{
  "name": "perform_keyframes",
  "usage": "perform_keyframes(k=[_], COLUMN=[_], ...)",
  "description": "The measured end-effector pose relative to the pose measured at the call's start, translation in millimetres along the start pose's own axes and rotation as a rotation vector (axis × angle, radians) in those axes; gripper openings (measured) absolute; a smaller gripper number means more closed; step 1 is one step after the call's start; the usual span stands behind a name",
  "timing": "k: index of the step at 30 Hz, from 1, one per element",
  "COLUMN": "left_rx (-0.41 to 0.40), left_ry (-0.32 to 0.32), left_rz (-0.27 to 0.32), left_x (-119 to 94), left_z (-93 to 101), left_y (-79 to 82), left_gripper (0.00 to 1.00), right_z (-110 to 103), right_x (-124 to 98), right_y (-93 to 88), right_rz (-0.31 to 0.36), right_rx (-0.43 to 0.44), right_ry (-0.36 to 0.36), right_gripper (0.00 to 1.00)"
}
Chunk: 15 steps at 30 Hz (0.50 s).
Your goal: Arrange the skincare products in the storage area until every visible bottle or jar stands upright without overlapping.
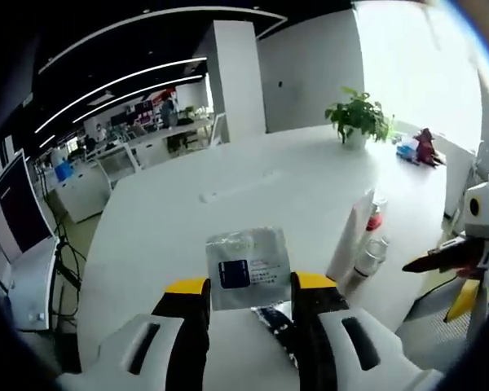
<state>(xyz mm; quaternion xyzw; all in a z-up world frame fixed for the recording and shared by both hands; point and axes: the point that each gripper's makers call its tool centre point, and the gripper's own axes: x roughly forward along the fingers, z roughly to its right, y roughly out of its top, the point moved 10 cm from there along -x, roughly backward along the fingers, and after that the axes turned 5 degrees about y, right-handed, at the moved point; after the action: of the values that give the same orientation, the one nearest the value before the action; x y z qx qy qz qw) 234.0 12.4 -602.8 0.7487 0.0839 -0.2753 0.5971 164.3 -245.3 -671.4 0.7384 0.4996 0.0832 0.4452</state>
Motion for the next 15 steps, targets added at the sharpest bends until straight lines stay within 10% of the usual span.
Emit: perform_keyframes(k=[15], left_rx=[0.102], left_ry=[-0.093], left_rz=[0.011], left_x=[-41], left_z=[33.8], left_y=[-10.0], left_gripper=[0.35], right_z=[-20], right_x=[5], right_y=[12.2], right_rz=[0.096], right_rx=[0.099], right_ry=[0.156], right_gripper=[0.84])
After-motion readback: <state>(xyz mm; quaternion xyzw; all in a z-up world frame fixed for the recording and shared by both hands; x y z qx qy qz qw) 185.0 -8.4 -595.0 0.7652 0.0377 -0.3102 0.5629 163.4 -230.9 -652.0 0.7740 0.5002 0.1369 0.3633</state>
